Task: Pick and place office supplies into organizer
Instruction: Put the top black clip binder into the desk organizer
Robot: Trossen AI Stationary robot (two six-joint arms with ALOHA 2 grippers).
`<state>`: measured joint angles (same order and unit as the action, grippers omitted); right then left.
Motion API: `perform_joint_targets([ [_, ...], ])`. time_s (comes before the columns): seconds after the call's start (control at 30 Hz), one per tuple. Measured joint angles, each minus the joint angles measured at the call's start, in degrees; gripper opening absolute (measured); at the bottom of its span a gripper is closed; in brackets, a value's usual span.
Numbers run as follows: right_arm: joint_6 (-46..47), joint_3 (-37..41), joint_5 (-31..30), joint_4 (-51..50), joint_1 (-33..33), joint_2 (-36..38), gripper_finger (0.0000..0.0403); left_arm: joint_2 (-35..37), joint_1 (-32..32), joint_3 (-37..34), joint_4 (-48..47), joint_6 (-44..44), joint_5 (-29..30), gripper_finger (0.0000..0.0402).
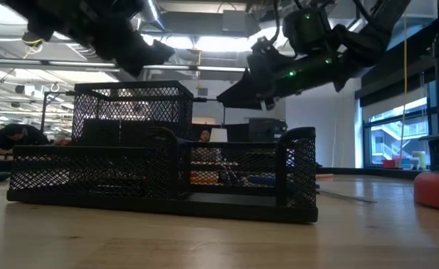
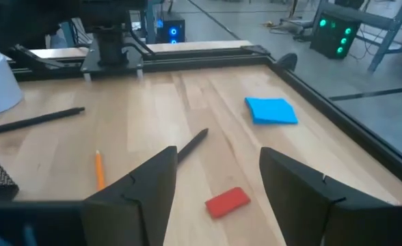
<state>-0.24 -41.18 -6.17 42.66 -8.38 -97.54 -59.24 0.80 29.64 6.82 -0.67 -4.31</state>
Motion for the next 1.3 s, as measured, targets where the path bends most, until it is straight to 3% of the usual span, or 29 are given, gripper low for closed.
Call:
perform_joint_targets([
  [0.17,-0.04,-0.29,0.04,-0.02,0.00,0.00,0.0212,-0.47,2.85,6.14,-12.61,0.61,0.14,0.0016],
  [0.6,-0.17,-0.33,0.10,-0.35,-0.33,0.00,0.0212,-4.54,16.67,13.12,-15.61,23.57,-0.81,0.0016],
  [0.8,2.56,-0.35,0.10,-0.70,-1.20,0.00,0.0212,-10.21,18.36,23.20,-29.89,26.89,-0.77,0.0015],
  [1.03,3.00,-0.35,0.10,-1.11,-1.31,0.00,0.0212,-17.86,19.43,29.31,-36.50,39.87,-0.82,0.0015],
  [1.3,3.20,-0.35,0.11,-2.54,-1.31,-0.01,0.0212,-26.07,19.46,36.75,-46.37,48.13,-0.84,0.0015],
])
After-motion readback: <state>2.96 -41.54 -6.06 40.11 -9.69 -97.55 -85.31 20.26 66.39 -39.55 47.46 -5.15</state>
